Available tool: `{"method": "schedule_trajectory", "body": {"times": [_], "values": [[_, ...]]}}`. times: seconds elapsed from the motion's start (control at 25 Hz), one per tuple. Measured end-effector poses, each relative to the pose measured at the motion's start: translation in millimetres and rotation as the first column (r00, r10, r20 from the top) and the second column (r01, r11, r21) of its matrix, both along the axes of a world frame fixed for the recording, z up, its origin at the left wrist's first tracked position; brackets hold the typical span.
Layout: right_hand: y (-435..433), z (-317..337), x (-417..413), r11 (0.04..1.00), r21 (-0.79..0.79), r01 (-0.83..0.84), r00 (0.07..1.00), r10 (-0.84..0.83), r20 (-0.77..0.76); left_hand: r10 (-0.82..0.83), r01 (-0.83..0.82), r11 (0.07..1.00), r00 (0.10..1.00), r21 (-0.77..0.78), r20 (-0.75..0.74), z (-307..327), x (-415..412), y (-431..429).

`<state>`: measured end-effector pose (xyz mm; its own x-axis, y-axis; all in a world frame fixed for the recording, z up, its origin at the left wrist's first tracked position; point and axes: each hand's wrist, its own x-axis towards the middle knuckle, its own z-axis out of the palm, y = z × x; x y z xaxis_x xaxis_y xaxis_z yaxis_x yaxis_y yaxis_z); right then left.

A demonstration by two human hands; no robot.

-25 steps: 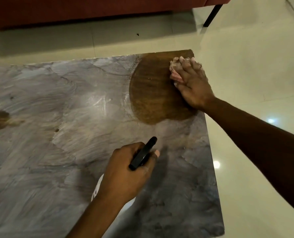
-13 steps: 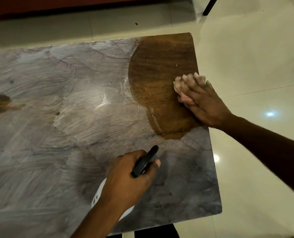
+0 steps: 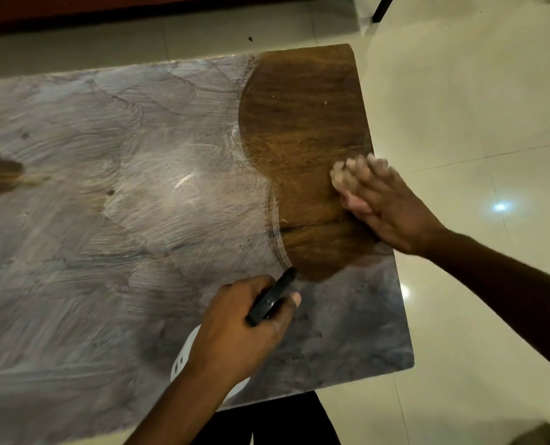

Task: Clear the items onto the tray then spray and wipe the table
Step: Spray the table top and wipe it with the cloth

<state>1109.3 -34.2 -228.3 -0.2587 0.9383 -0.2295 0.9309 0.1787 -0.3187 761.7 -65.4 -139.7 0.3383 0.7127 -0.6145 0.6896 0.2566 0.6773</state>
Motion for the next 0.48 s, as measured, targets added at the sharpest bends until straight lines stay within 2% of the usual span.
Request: {"method": "schedule_trajectory", "body": {"times": [0.08, 0.12, 0.16, 0.2, 0.24, 0.28, 0.36, 0.4, 0.44, 0.48], "values": [[39.5, 3.3, -34.0, 0.943, -0.067, 0.326, 0.937, -0.331, -0.114, -0.014, 0.014, 1.000, 1.000, -0.021, -0.015, -1.9, -5.4, -11.4], [51.6, 5.5, -51.2, 0.924, -0.101, 0.368, 0.916, -0.379, -0.129, -0.019, 0.019, 0.999, 1.000, -0.030, -0.014, -0.9, -8.5, -19.3], [54.4, 7.5, -65.1, 0.936, -0.138, 0.324, 0.931, -0.341, -0.132, -0.027, 0.027, 0.999, 1.000, -0.045, -0.007, 0.8, -10.4, -28.1], [46.6, 9.8, -74.7, 0.965, -0.167, 0.204, 0.966, -0.226, -0.125, -0.043, 0.043, 0.997, 0.999, -0.060, -0.004, 3.1, -12.1, -38.2], [28.9, 10.6, -79.4, 0.984, -0.178, 0.027, 0.994, -0.046, -0.102, -0.063, 0.062, 0.996, 0.998, -0.061, -0.009, 4.7, -13.3, -48.9], [3.2, 11.5, -80.3, 0.969, -0.171, -0.178, 0.983, 0.169, -0.066, -0.081, 0.080, 0.995, 0.997, -0.053, -0.019, 6.3, -14.7, -59.4], [-57.8, 15.6, -66.3, 0.850, -0.204, -0.486, 0.869, 0.495, -0.005, -0.105, 0.104, 0.993, 0.994, -0.058, -0.024, 9.0, -18.0, -77.6], [-86.2, 19.5, -51.0, 0.806, -0.205, -0.555, 0.820, 0.572, 0.030, -0.129, 0.127, 0.989, 0.991, -0.071, -0.021, 11.7, -20.3, -86.4], [-108.6, 23.2, -33.4, 0.808, -0.183, -0.560, 0.812, 0.579, 0.072, -0.164, 0.162, 0.984, 0.986, -0.070, -0.019, 15.0, -23.3, -95.0], [-123.8, 25.6, -17.7, 0.857, -0.139, -0.497, 0.855, 0.511, 0.091, -0.197, 0.196, 0.979, 0.980, -0.059, -0.015, 17.7, -26.4, -102.9]]}}
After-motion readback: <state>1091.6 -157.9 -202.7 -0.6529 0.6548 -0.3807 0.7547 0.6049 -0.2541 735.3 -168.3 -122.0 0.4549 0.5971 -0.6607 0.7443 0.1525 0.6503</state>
